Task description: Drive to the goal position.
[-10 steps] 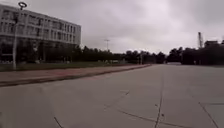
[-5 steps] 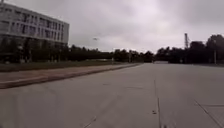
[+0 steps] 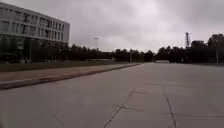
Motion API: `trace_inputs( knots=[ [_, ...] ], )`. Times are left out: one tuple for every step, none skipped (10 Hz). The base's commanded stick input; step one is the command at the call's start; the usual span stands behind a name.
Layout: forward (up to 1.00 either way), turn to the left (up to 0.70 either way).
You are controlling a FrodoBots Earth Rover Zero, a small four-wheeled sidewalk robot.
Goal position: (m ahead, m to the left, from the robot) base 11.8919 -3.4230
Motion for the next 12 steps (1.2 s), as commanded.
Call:
trace_inputs(
  knots=[
    [0.70, 0.00],
    [0.70, 0.00],
    [0.70, 0.00],
    [0.70, 0.00],
    [0.70, 0.00],
    [0.70, 0.00],
    [0.70, 0.00],
    [0.70, 0.00],
    [0.70, 0.00],
    [0.70, 0.00],
    [0.70, 0.00],
    [0.70, 0.00]
  ],
)
